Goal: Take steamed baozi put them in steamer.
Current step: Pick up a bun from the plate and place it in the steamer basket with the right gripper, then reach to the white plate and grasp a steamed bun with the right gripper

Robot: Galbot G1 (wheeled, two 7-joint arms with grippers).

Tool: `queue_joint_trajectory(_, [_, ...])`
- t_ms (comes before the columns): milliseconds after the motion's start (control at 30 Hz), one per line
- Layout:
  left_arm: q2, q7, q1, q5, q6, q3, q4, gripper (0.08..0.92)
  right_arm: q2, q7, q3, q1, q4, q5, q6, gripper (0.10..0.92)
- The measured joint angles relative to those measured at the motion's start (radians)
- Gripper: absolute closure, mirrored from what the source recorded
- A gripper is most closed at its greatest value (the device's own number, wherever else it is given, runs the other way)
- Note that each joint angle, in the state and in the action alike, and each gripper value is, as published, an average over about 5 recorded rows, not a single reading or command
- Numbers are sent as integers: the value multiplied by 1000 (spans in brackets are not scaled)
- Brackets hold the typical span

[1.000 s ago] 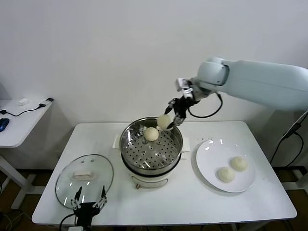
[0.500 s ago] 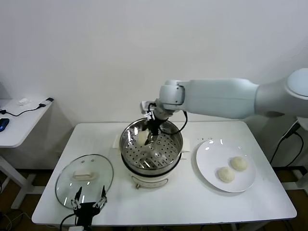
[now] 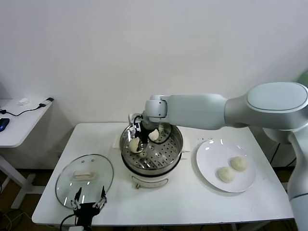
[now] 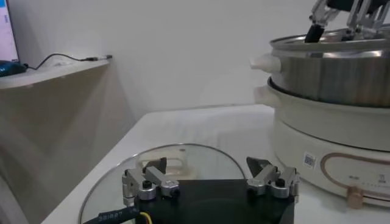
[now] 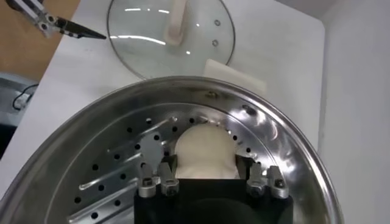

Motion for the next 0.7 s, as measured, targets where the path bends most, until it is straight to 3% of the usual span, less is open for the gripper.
queue_joint_trajectory(233, [-4,1,0,2,0,1,-2,177,-5,-5,11,-5,1,-21,4,211])
queue_joint_trajectory(467, [-6,2,0,4,4,3,-8,177,-80,-61,26,52,47,-59,49,203])
queue_joint_trajectory(700, [-5,5,2,6,7,3,-16,177,-260,-185,17,172,124,-110,127,203])
